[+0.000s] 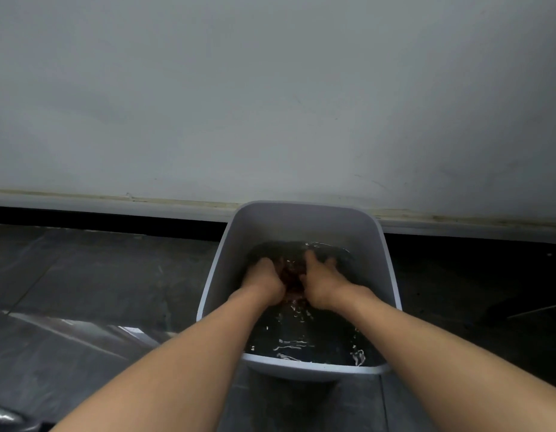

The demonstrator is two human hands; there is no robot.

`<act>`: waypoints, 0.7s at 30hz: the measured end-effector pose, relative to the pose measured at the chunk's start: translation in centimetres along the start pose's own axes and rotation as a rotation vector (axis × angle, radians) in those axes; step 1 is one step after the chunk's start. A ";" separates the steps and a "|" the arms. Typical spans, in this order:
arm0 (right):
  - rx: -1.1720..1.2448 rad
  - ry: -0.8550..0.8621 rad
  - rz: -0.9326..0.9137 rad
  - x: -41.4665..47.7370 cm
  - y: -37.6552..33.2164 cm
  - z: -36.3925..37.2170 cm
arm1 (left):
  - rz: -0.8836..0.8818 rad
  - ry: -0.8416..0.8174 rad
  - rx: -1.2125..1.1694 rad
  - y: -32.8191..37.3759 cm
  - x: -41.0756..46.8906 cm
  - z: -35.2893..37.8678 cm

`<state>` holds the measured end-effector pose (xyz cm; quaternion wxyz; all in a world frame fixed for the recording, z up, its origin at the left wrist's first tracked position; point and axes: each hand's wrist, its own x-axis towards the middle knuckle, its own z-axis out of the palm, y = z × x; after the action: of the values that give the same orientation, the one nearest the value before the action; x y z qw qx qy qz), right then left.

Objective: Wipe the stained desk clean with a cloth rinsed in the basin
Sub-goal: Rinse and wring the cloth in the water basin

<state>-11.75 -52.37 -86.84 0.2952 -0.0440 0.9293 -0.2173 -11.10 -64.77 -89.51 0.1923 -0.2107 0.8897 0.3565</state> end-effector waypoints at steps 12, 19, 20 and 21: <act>0.274 -0.019 0.133 1.4 -0.4 1.1 | -0.298 -0.571 -0.404 1.1 0.0 -0.1; 0.609 0.148 0.163 -1.2 -4.2 1.5 | -0.311 -0.254 -0.853 1.8 -0.8 -0.9; 0.584 0.183 0.141 -1.3 -4.4 1.6 | -0.325 -0.247 -0.890 1.8 -0.8 -1.0; 0.558 0.213 0.120 -1.2 -4.4 1.7 | -0.328 -0.252 -0.922 1.9 -1.0 -1.2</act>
<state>-10.00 -56.69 -85.55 0.2092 0.1170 0.8603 -0.4499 -11.44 -64.09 -87.17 0.2386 -0.3661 0.5647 0.7002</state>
